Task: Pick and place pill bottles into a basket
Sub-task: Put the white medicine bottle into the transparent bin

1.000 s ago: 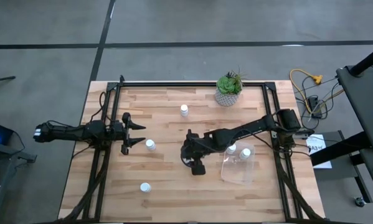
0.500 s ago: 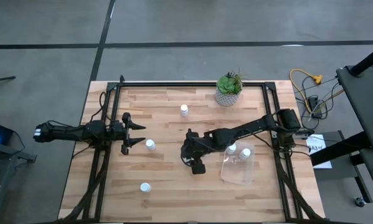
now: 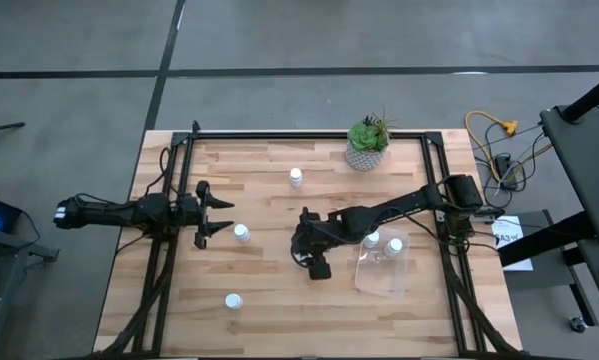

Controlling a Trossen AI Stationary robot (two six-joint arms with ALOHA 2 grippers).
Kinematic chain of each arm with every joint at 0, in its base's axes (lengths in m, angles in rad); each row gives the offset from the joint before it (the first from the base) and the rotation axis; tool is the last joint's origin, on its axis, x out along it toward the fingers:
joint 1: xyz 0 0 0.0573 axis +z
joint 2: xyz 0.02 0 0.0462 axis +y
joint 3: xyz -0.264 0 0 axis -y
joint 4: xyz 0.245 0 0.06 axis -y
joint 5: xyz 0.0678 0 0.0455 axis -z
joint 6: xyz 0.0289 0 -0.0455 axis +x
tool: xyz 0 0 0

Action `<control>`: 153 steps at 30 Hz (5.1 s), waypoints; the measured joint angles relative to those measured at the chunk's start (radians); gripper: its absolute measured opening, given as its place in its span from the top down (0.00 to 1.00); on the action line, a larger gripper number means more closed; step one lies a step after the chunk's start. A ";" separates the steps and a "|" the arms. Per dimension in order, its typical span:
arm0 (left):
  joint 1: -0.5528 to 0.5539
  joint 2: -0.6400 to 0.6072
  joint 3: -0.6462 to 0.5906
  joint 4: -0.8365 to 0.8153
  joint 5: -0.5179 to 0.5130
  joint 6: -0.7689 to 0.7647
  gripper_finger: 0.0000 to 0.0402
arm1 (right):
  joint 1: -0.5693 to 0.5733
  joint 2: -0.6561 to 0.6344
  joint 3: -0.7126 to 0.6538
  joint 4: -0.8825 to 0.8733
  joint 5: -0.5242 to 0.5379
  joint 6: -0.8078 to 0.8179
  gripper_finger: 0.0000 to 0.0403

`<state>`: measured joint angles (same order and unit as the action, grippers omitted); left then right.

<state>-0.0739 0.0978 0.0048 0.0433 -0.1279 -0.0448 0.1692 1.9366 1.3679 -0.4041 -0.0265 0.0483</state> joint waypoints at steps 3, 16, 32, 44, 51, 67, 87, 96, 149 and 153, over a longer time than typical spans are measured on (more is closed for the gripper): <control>0.000 0.000 0.000 0.000 0.000 0.000 0.45 | 0.000 0.000 -0.003 0.001 0.000 -0.001 0.46; 0.000 0.000 0.000 0.000 0.000 0.000 0.45 | -0.004 0.010 -0.015 0.028 -0.008 0.001 0.46; 0.000 0.000 0.000 0.000 0.000 0.000 0.45 | -0.004 0.011 -0.053 0.062 -0.026 0.021 0.46; 0.000 0.000 0.000 0.000 0.000 0.000 0.45 | -0.004 0.011 -0.053 0.081 -0.034 0.023 0.51; 0.000 0.000 0.000 0.000 0.000 0.000 0.45 | -0.006 0.011 -0.053 0.082 -0.034 0.026 0.64; 0.000 0.000 0.000 0.000 0.000 0.000 0.45 | -0.049 -0.128 0.092 -0.249 0.031 0.033 0.64; 0.000 0.002 0.000 0.000 0.000 0.000 0.45 | 0.115 -0.598 -0.141 -0.527 0.280 0.427 0.64; 0.000 0.005 0.000 0.000 0.000 0.000 0.45 | 0.333 -0.694 -0.297 -0.535 0.362 0.745 0.64; 0.000 0.007 0.000 0.000 0.000 0.000 0.45 | 0.625 -0.671 -0.606 -0.533 0.524 1.441 0.64; 0.000 0.008 0.000 0.000 0.000 0.000 0.45 | 0.625 -0.671 -0.606 -0.531 0.515 1.437 0.64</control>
<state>-0.0738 0.1062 0.0048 0.0435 -0.1276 -0.0448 0.7944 1.2655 0.7624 -0.9348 0.4885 1.4853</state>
